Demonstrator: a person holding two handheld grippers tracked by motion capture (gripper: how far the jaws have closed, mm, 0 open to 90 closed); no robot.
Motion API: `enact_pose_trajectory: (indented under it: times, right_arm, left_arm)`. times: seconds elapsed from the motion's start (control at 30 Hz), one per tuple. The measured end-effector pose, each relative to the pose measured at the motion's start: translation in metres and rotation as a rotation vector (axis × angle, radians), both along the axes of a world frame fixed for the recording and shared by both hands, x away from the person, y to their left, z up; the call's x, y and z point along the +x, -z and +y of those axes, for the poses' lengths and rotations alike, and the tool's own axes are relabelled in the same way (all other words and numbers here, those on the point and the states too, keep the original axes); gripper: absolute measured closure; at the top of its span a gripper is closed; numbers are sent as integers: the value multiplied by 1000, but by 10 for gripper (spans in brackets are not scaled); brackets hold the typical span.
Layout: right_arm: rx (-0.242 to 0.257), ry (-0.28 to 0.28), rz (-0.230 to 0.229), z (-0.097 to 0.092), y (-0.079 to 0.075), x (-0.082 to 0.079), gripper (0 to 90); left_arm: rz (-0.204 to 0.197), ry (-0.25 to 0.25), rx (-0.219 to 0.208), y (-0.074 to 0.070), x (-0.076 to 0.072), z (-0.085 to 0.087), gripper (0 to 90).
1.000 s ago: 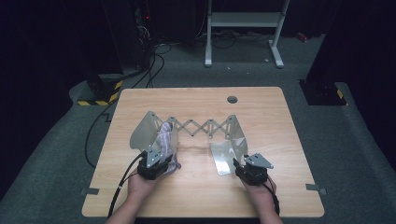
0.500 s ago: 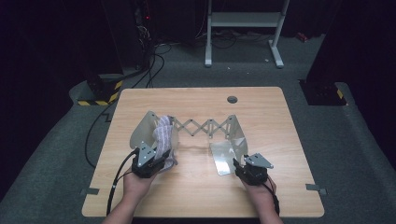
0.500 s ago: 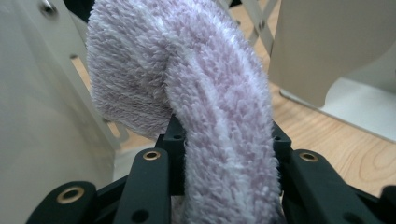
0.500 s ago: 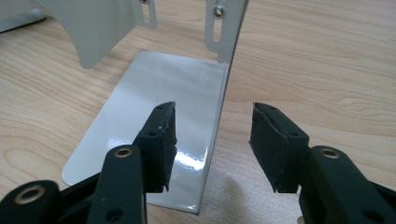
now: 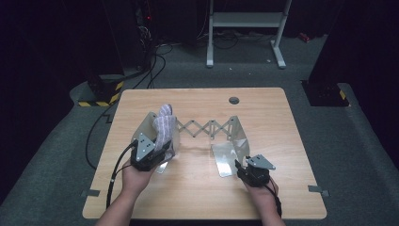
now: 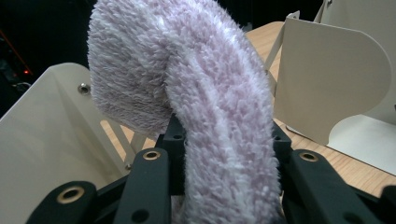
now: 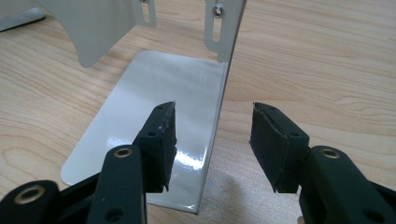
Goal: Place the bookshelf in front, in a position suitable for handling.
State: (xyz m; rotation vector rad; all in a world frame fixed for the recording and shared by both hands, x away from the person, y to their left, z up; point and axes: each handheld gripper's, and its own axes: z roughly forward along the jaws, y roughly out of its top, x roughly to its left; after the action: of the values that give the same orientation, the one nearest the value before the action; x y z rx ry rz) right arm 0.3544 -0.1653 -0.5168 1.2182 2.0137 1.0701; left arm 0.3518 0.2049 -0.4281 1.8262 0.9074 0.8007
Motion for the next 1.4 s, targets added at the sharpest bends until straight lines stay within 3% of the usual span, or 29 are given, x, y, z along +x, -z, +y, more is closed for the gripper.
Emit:
enact_pose_trajectory:
  times: [0.23,0.53,0.8,0.93,0.97,1.0,1.03,1.07,1.13,1.4]
  right_arm:
    - [1,1,0,0,0,0,507]
    - [0,-2,0,1,0,0,507]
    - [-1,0,-3,1,0,0,518]
    - [-4,-13,-12,2,-1,-1,631]
    - [-12,-15,-18,3,-2,-1,679]
    - [-12,-15,-18,3,-2,-1,679]
    - [-20,-6,-25,4,-3,-1,745]
    - [-20,-6,-25,4,-3,-1,745]
    - [-26,3,-38,5,-5,0,811]
    - [-14,-4,-31,7,-6,3,849]
  left_arm:
    - [29,6,14,14,3,1,642]
    - [125,2,56,57,3,2,645]
    - [194,13,88,82,1,2,646]
    - [202,-14,81,84,0,9,646]
    - [198,-49,55,83,0,17,646]
    - [198,-49,55,83,0,17,646]
    - [189,-88,44,81,-1,25,647]
    - [189,-88,44,81,-1,25,647]
    - [182,-133,28,78,-1,40,649]
    - [173,-196,9,74,-5,64,654]
